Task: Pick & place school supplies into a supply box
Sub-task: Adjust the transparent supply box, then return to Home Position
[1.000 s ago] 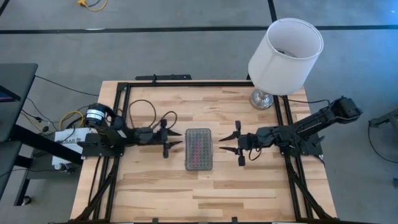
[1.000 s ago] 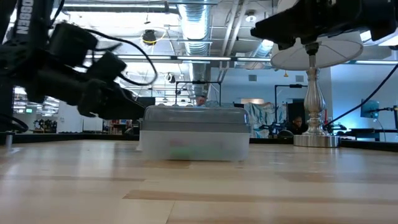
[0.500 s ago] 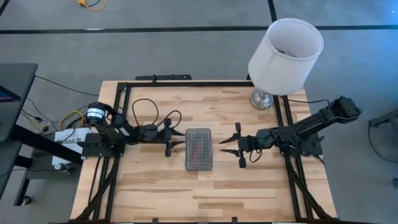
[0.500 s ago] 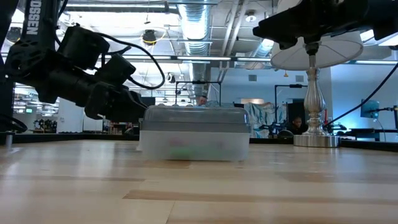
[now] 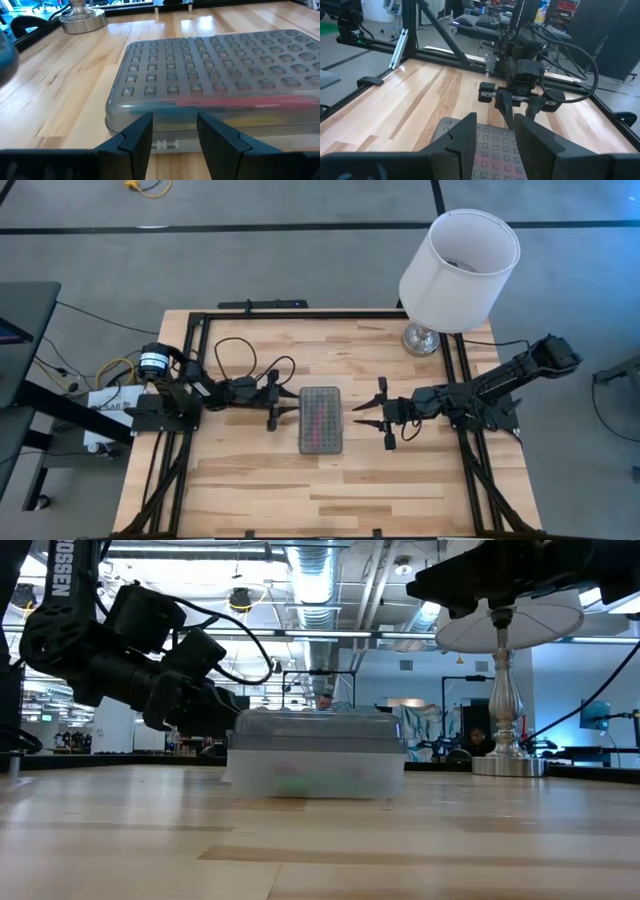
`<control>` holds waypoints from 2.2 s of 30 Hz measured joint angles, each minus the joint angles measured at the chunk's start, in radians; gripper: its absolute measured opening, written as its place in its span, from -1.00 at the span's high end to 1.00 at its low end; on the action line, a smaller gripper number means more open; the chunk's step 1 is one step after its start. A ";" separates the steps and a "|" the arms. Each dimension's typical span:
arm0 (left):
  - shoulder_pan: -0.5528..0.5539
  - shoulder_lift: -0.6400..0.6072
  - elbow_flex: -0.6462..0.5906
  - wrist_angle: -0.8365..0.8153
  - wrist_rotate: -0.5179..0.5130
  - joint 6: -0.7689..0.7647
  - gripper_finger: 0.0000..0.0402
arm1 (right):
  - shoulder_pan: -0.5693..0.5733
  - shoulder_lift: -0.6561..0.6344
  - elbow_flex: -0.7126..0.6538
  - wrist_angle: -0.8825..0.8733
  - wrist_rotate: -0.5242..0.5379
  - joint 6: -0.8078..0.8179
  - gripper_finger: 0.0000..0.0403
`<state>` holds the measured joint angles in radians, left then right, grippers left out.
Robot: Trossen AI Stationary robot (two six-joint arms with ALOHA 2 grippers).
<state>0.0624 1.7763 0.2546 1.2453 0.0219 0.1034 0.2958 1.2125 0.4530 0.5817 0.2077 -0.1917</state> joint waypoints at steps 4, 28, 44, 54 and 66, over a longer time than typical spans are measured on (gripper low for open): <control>0.000 0.000 0.000 -0.004 0.000 0.006 0.25 | 0.000 0.000 0.000 -0.001 0.000 0.000 0.37; 0.066 -0.779 -0.188 -0.216 -0.046 0.151 0.25 | -0.105 -0.332 0.000 -0.346 -0.105 -0.045 0.37; 0.073 -1.708 -0.188 -1.132 -0.184 0.224 0.25 | -0.281 -0.461 0.000 -0.513 -0.194 -0.064 0.37; 0.070 -1.740 -0.208 -1.232 -0.123 0.136 0.25 | -0.350 -0.514 -0.199 -0.183 -0.217 -0.069 0.37; 0.008 -1.744 -0.244 -1.135 -0.159 0.133 0.25 | -0.350 -0.651 -0.389 -0.033 -0.214 -0.039 0.37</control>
<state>0.0709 0.0319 0.0109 0.1104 -0.1368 0.2367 -0.0544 0.5614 0.0644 0.5483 -0.0060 -0.2308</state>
